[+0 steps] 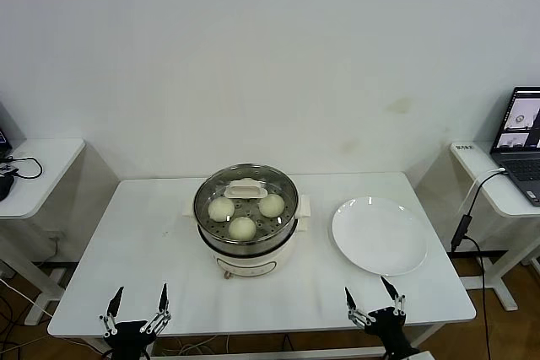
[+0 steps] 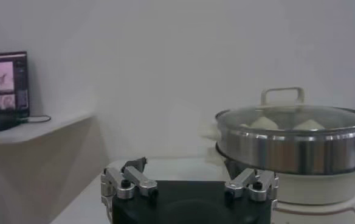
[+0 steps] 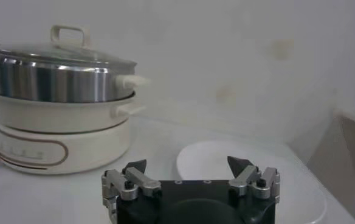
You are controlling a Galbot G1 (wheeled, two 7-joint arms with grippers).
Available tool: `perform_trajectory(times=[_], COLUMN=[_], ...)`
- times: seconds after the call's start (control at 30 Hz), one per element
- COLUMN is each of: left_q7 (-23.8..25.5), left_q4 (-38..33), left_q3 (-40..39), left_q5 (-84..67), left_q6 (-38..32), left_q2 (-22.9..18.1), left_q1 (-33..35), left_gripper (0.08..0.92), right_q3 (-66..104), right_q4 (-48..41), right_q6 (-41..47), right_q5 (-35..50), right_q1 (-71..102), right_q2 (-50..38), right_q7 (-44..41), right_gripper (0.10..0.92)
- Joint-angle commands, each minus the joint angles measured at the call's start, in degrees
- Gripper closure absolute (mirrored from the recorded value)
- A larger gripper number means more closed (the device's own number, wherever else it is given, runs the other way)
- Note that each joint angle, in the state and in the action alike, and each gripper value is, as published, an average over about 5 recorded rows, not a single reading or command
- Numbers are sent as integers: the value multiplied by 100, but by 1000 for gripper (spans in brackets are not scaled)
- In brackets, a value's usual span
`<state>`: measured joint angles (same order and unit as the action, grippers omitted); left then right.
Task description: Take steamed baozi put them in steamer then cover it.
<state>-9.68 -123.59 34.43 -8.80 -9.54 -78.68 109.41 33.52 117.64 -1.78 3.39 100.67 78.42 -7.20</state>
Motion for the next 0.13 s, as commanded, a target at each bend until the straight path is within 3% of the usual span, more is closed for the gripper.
perform_trajectory(times=[0.03,0.13], left_q7=[36,50], left_q4=[134,152], left_q3=[33,23], left_q5=[-194,-195], left_q6=[-176,-169], left_q2=[-38,-44], left_q1=[108,99], left_gripper=[177,177], right_q3=[-29,-18], right_q4=[262,209], right_q6=[220,170], right_q5=[60,24], right_q1=[126,131], right_q2=[-46,-44], right_q7=[-32,-32], right_gripper=[203,203])
